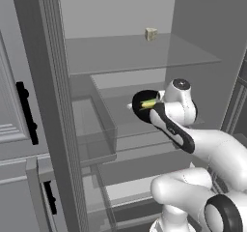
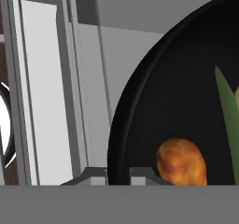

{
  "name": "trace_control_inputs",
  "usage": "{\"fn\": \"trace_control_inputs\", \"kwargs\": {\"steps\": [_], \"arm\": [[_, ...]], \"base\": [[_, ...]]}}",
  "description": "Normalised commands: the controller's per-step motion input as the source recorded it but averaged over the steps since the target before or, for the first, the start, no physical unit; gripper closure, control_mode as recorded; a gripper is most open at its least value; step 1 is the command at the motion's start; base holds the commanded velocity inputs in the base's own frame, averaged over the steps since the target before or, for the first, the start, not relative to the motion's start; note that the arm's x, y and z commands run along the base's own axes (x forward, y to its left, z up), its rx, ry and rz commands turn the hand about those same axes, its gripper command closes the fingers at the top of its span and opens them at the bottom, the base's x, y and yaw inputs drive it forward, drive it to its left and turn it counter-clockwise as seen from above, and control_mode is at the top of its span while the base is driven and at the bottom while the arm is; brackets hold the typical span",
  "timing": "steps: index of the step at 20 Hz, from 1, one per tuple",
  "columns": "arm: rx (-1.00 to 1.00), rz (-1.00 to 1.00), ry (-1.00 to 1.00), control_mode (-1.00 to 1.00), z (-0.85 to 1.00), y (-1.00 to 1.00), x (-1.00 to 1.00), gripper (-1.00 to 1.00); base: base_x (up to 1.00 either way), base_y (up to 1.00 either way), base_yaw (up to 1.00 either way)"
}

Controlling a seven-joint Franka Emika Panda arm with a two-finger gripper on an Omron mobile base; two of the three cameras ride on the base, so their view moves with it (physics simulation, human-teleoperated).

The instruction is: Pick the chicken drumstick and corn from their plates and place them in the bowl. Then put the bowl in the fridge.

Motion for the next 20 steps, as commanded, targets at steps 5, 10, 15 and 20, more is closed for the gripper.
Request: {"fn": "trace_control_inputs", "kwargs": {"steps": [5, 10, 15, 20], "arm": [[0.0, -0.06, 0.04, -1.0, -0.28, -0.21, 0.19, 1.0], [0.0, -0.05, 0.01, -1.0, -0.09, -0.12, 0.01, 1.0], [0.0, -0.02, 0.0, -1.0, -0.1, -0.13, 0.09, 1.0], [0.0, -0.01, 0.0, -1.0, -0.13, -0.08, 0.41, 1.0]], "base": [[0.0, 0.0, 0.0], [0.0, 0.0, 0.0], [0.0, 0.0, 0.0], [0.0, 0.0, 0.0]]}}
